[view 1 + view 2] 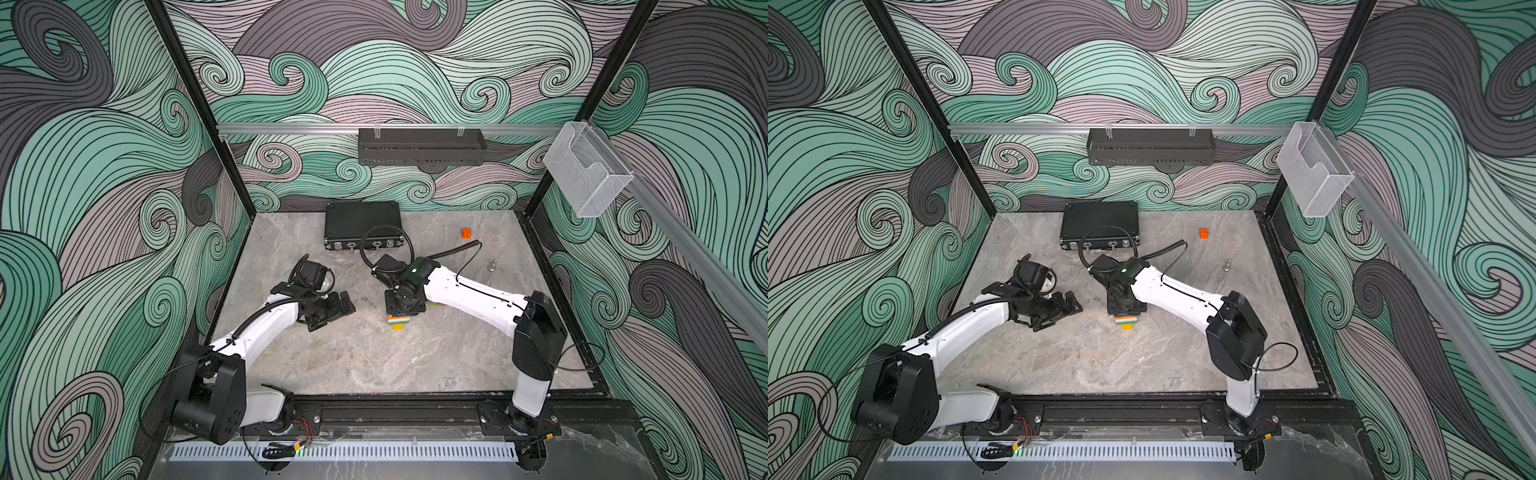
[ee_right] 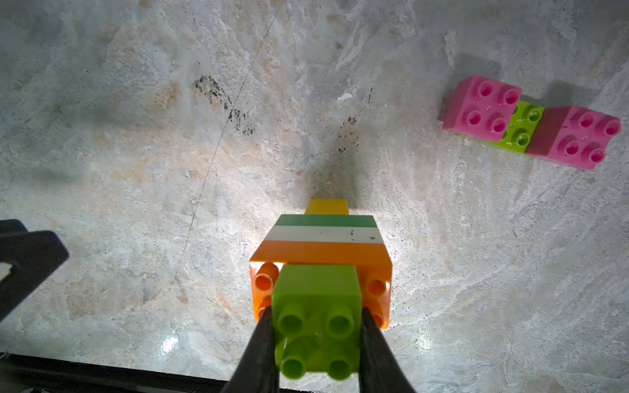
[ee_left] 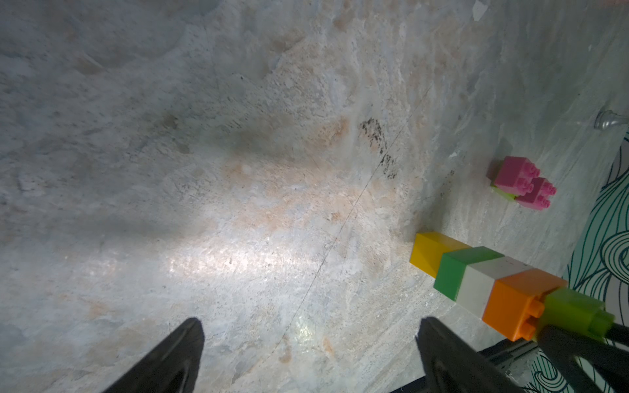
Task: Assemble a carrot with lego
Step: Assemble the lego brick with the lego brick.
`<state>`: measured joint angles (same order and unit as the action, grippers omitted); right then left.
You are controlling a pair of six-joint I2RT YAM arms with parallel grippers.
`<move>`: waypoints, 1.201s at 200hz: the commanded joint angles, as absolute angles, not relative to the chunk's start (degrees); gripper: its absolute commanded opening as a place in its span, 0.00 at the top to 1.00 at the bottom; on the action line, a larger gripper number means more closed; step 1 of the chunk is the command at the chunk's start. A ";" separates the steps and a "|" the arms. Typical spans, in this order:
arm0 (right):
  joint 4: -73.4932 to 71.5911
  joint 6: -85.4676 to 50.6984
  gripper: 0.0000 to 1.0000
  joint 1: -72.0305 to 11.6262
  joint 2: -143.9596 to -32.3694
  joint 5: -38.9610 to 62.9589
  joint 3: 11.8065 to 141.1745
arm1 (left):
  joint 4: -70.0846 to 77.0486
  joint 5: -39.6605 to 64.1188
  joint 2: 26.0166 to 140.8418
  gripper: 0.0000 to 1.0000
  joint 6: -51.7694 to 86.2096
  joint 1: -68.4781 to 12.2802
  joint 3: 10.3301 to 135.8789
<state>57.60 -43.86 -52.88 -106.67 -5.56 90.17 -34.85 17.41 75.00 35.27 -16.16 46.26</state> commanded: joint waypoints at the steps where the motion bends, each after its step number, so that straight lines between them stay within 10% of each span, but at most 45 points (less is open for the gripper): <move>1: 60.28 -42.59 0.82 -53.24 -110.00 -4.45 90.04 | -34.82 17.99 74.86 0.01 34.80 -15.74 46.31; 240: 60.15 -41.23 0.57 -54.14 -108.33 -4.56 92.01 | -35.12 17.41 75.15 0.01 34.67 -15.68 46.83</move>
